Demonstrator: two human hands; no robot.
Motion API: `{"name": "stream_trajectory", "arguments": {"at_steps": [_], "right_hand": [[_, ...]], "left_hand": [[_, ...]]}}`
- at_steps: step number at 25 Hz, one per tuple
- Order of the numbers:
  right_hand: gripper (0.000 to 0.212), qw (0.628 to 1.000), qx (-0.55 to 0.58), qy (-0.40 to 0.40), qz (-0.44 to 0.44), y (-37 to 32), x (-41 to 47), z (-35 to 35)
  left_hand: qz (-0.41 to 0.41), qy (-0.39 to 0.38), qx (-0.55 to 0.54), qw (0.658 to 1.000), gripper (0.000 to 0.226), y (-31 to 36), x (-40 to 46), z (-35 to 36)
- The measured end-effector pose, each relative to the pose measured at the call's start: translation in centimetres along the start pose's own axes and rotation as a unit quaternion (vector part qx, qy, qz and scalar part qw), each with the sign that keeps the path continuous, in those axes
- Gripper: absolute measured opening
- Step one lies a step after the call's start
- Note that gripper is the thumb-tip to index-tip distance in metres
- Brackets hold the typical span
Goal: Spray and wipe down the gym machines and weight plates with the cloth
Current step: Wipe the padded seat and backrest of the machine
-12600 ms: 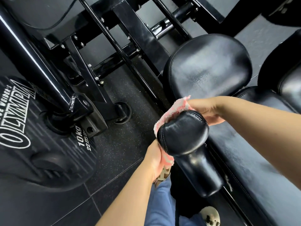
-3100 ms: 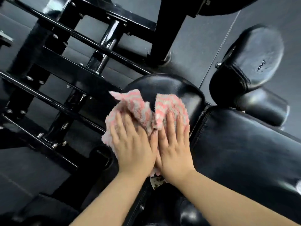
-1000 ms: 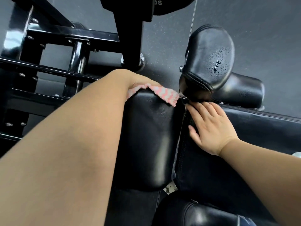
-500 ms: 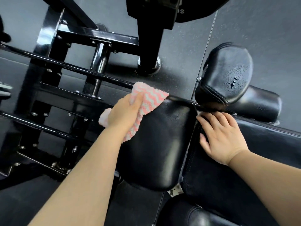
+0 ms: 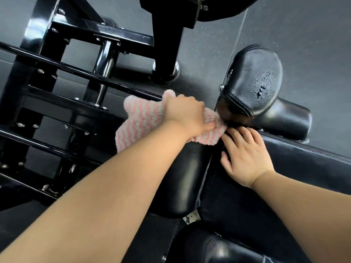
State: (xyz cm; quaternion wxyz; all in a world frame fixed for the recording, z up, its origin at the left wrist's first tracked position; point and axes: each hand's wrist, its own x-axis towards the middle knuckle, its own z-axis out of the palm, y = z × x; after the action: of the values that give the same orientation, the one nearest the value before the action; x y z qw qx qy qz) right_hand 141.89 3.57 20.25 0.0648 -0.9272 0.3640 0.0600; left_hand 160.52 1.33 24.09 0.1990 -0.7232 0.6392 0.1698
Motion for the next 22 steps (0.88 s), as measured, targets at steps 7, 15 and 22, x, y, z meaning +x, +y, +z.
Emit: {"name": "stream_trajectory", "arguments": {"at_steps": [7, 15, 22], "right_hand": [[0.045, 1.000, -0.008, 0.007, -0.003, 0.0, 0.2, 0.1], [0.053, 1.000, 0.002, 0.003, 0.004, 0.0, 0.0, 0.5], [0.055, 1.000, 0.003, 0.020, -0.005, 0.0, -0.1, 0.6]], "left_hand": [[0.068, -0.049, 0.020, 0.996, 0.047, 2.3, 2.0, 0.5], [-0.079, -0.252, -0.455, 0.850, 0.043, -8.3, 3.0, 2.0], [-0.189, -0.163, -0.671, 0.698, 0.054, -13.1, -4.0, 7.3]]}}
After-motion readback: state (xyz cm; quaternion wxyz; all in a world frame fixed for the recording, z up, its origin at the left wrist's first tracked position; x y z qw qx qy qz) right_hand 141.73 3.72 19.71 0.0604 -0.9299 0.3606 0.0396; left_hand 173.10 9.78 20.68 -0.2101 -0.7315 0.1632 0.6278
